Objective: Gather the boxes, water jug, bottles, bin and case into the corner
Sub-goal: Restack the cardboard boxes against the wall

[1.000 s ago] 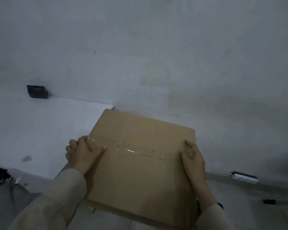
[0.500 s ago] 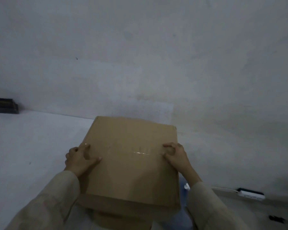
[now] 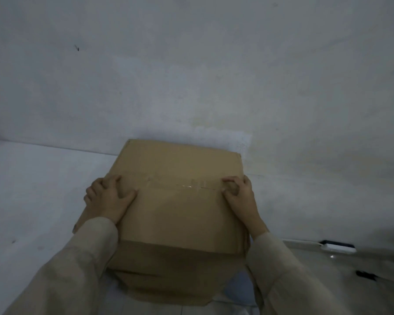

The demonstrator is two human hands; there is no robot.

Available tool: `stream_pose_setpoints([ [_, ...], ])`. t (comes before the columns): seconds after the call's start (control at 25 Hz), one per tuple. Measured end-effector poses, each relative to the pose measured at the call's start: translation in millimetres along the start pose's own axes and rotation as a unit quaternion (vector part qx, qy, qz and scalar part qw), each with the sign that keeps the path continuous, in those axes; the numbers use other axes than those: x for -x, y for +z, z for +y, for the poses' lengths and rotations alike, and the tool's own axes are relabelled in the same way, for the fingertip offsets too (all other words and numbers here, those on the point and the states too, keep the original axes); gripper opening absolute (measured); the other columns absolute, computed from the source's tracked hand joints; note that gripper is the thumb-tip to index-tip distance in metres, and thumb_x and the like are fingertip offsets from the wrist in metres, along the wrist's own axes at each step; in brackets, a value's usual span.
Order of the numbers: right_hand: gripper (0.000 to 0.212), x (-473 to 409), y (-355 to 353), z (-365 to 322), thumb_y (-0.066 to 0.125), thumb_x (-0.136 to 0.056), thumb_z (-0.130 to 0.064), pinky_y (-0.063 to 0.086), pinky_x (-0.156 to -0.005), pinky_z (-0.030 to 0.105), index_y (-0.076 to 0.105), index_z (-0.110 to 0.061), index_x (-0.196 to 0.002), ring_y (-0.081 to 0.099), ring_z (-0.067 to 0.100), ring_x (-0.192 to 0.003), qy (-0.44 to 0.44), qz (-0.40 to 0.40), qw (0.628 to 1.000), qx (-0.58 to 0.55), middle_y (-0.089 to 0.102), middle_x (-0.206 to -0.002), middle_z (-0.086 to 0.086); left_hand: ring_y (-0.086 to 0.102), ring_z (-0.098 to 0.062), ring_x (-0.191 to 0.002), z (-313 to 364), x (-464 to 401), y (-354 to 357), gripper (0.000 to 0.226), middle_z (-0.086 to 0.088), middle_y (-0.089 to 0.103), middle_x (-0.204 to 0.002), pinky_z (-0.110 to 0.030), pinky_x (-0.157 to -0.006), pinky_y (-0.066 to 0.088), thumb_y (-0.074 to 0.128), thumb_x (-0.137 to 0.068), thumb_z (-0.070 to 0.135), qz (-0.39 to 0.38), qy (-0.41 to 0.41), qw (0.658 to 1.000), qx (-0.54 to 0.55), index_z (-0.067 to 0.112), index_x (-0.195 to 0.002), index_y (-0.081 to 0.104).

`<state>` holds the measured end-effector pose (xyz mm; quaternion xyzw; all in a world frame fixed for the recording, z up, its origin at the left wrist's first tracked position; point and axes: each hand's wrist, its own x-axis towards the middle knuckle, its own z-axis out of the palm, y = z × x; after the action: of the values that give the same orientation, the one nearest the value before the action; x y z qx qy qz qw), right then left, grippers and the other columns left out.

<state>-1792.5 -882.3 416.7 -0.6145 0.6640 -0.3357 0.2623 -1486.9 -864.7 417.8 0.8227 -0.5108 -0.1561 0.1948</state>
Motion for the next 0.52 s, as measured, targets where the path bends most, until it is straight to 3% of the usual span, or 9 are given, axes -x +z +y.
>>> stream_pose_setpoints([
  [0.2,0.028,1.4,4.6,-8.1,0.057,-0.086,-0.013,0.03,-0.103,0.027,0.058,-0.016,-0.114,0.025,0.032,-0.136,-0.008,-0.005,0.998,0.054,0.015,-0.151,0.018,0.015,-0.03,-0.138,-1.5,-6.3,3.2,0.063,-0.01,0.018,-0.152,-0.047,-0.112,0.015,0.055,-0.079,0.054,0.012,0.026,0.999,-0.015,0.024,-0.132,0.037],
  [0.28,0.031,10.5,11.8,-12.9,0.052,-0.087,-0.016,0.033,-0.106,0.044,0.056,-0.017,-0.118,0.02,0.035,-0.136,-0.029,0.015,0.99,0.137,0.018,-0.15,0.016,0.015,-0.028,-0.138,-7.1,-7.1,0.3,0.061,-0.006,0.019,-0.152,-0.047,-0.111,0.015,0.057,-0.078,0.054,0.02,0.033,0.999,-0.002,0.025,-0.129,0.042],
  [0.36,0.035,23.2,17.5,-15.8,0.047,-0.09,-0.023,0.034,-0.104,0.052,0.052,-0.022,-0.125,0.021,0.034,-0.134,-0.043,0.015,0.973,0.226,0.026,-0.146,0.014,0.02,-0.03,-0.135,-10.3,-2.4,-3.8,0.059,-0.004,0.023,-0.151,-0.047,-0.11,0.018,0.058,-0.077,0.055,0.023,0.031,0.999,0.008,0.026,-0.127,0.045],
  [0.52,0.052,54.1,15.1,-24.9,0.041,-0.092,-0.043,0.02,-0.109,0.055,0.028,-0.03,-0.14,0.01,0.029,-0.141,-0.03,-0.09,0.955,0.281,0.017,-0.153,0.007,0.031,-0.035,-0.126,-14.2,18.0,-8.2,0.058,-0.003,0.024,-0.148,-0.046,-0.105,0.022,0.054,-0.078,0.059,0.017,0.006,1.0,-0.011,0.031,-0.128,0.045],
])
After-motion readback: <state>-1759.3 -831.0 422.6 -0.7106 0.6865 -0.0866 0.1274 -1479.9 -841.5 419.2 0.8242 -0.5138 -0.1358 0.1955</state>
